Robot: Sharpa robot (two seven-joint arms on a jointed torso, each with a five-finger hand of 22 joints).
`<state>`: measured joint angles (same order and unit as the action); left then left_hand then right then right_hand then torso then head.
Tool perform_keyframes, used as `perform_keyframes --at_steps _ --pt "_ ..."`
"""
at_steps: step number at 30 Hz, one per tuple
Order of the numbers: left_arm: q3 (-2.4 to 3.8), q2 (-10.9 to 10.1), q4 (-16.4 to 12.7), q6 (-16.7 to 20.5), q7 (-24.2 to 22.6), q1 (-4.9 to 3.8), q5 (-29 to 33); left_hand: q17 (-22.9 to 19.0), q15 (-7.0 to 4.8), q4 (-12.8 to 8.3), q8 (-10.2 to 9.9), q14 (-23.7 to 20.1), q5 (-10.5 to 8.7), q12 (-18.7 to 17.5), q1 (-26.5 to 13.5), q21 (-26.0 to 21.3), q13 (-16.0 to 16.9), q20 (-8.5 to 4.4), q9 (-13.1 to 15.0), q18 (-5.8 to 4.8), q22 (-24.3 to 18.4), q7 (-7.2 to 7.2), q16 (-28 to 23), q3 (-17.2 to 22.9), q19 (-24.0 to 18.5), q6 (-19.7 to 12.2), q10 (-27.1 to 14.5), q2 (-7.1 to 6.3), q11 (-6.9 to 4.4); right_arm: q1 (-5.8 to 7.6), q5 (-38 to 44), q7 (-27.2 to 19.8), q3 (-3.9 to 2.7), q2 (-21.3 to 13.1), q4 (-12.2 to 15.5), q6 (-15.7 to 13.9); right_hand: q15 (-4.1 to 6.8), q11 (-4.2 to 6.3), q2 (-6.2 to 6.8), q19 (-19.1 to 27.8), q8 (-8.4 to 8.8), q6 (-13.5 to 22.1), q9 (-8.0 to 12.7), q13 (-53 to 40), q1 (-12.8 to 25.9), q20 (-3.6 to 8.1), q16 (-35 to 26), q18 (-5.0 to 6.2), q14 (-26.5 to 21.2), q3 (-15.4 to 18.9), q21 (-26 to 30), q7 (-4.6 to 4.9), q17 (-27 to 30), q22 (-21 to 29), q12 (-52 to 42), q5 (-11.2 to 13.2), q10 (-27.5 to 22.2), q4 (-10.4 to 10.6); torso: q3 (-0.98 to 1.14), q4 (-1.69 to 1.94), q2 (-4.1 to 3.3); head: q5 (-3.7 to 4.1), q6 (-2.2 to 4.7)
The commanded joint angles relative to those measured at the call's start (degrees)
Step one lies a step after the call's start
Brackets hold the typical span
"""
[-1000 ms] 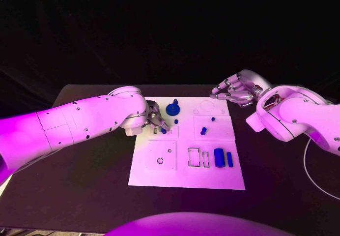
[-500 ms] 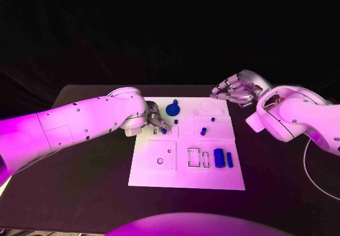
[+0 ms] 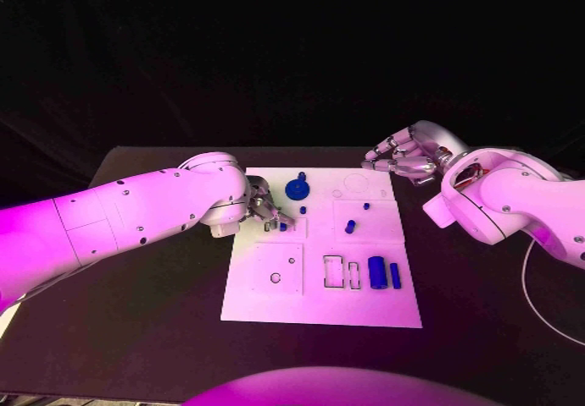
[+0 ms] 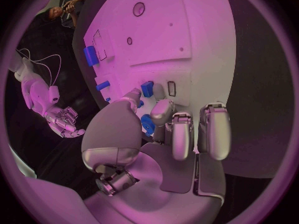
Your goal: Assemble the parts on the task board
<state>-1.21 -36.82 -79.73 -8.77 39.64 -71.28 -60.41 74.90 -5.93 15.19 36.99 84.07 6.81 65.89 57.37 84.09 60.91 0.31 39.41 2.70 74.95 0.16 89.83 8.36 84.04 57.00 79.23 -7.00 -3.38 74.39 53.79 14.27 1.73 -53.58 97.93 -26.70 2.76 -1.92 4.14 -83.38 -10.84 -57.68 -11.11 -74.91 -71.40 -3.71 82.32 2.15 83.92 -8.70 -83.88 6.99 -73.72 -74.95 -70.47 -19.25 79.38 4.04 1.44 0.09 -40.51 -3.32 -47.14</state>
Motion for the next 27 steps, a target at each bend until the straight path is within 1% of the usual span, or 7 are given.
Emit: perform_keyframes --at_steps 1,4,7,11,15,19,27 --pt "0.63 -0.39 -0.93 0.62 3.67 -0.16 0.13 15.1 -0.43 0.47 0.28 5.93 -0.44 0.06 0.14 0.05 -0.29 -0.25 0.1 -0.95 9.73 0.13 0.17 -0.93 2.83 0.28 0.12 0.56 -0.03 -0.05 -0.02 -0.69 0.02 0.11 -0.12 -0.3 -0.51 -0.05 0.17 0.16 -0.02 0.45 -0.1 0.01 0.11 -0.13 -0.28 0.83 3.05 0.21 0.22 -0.12 0.08 -1.57 0.26 0.38 -0.37 0.26 -0.01 -0.05 -0.04 -0.06 0.19" --pt "1.7 -1.17 -2.03 1.9 3.43 -0.73 1.45 15.1 -0.44 1.09 0.22 5.93 -0.57 -0.72 0.43 -0.5 -1.17 -0.26 0.03 -0.8 9.28 0.25 0.17 -2.15 2.57 -0.21 -0.45 0.85 0.03 -0.06 -0.04 -0.69 0.06 0.25 -0.39 -0.28 -0.51 -0.05 0.21 0.16 -0.03 0.48 -0.12 0.04 0.04 -0.14 -0.29 0.83 3.04 0.25 0.22 -0.12 0.08 -1.58 0.31 0.48 -0.4 0.23 0.0 -0.07 -0.08 -0.03 0.3" --pt "2.54 -1.85 -2.55 1.72 3.1 -1.74 3.33 15.1 -0.13 1.25 -0.88 5.93 -0.42 -4.59 1.43 -1.89 -5.53 -0.06 -0.62 -0.44 8.14 0.94 0.17 -3.69 1.91 -2.12 -2.89 1.37 0.58 -0.09 -0.09 -0.71 0.11 0.41 -0.67 -0.23 -0.51 -0.05 0.21 0.16 -0.03 0.48 -0.12 0.04 0.04 -0.14 -0.29 0.83 3.04 0.25 0.22 -0.12 0.08 -1.58 0.31 0.48 -0.4 0.23 0.01 -0.1 -0.06 0.03 0.52" --pt "3.08 -1.42 0.19 -4.87 3.5 -4.62 5.73 15.1 1.44 0.64 -4.73 5.93 1.86 -10.57 5.48 -5.82 -12.05 1.11 -3.22 0.49 5.0 3.12 0.17 -4.17 -0.19 -6.21 -7.46 2.79 2.48 -0.12 -0.13 -0.66 0.17 0.62 -1.05 -0.12 -0.51 -0.06 0.23 0.18 -0.04 0.51 -0.14 0.11 0.0 -0.14 -0.27 0.84 3.06 0.29 0.25 -0.11 0.01 -1.54 0.42 0.58 -0.46 0.22 0.03 0.02 -0.05 0.35 0.71" --pt "3.21 0.17 4.55 -9.55 3.68 -6.58 4.96 15.1 2.03 1.02 -5.86 5.93 1.96 -11.82 6.43 -7.24 -13.65 1.78 -4.45 0.84 3.97 3.76 0.17 -5.09 -0.95 -6.57 -8.78 3.29 3.07 -0.13 -0.13 -0.59 0.2 0.85 -1.35 -0.01 -0.51 -0.06 0.22 0.14 -0.05 0.51 -0.15 0.07 0.0 -0.14 -0.25 0.82 3.06 0.3 0.21 -0.11 -0.03 -1.62 0.37 0.59 -0.44 0.23 0.05 0.1 -0.05 0.25 0.92" --pt "3.24 1.79 8.76 -11.56 3.39 -7.34 4.04 15.1 2.09 1.09 -5.97 5.93 1.88 -11.45 6.66 -6.98 -13.35 1.9 -4.7 0.78 4.23 3.79 0.17 -5.36 -0.79 -6.37 -8.61 3.42 3.11 -0.13 -0.13 -0.61 0.2 1.02 -1.52 0.08 -0.52 -0.06 0.19 0.13 -0.06 0.51 -0.16 0.06 -0.03 -0.15 -0.24 0.82 3.07 0.29 0.21 -0.11 -0.05 -1.63 0.36 0.59 -0.43 0.23 -0.05 -0.15 -0.25 0.36 1.21" --pt "2.5 5.0 16.12 -11.91 0.81 -7.46 1.59 15.1 1.96 1.44 -5.98 5.93 1.36 -10.35 6.6 -6.35 -12.86 2.02 -5.63 0.64 4.89 3.51 0.17 -7.03 -0.26 -4.99 -7.79 4.36 2.9 -0.14 -0.12 -0.63 0.21 1.21 -1.62 0.32 -0.51 -0.05 0.07 0.11 -0.1 0.5 -0.2 0.01 -0.15 -0.15 -0.23 0.81 3.08 0.26 0.2 -0.12 -0.1 -1.67 0.29 0.5 -0.39 0.23 -0.16 0.07 -0.33 0.3 1.46"
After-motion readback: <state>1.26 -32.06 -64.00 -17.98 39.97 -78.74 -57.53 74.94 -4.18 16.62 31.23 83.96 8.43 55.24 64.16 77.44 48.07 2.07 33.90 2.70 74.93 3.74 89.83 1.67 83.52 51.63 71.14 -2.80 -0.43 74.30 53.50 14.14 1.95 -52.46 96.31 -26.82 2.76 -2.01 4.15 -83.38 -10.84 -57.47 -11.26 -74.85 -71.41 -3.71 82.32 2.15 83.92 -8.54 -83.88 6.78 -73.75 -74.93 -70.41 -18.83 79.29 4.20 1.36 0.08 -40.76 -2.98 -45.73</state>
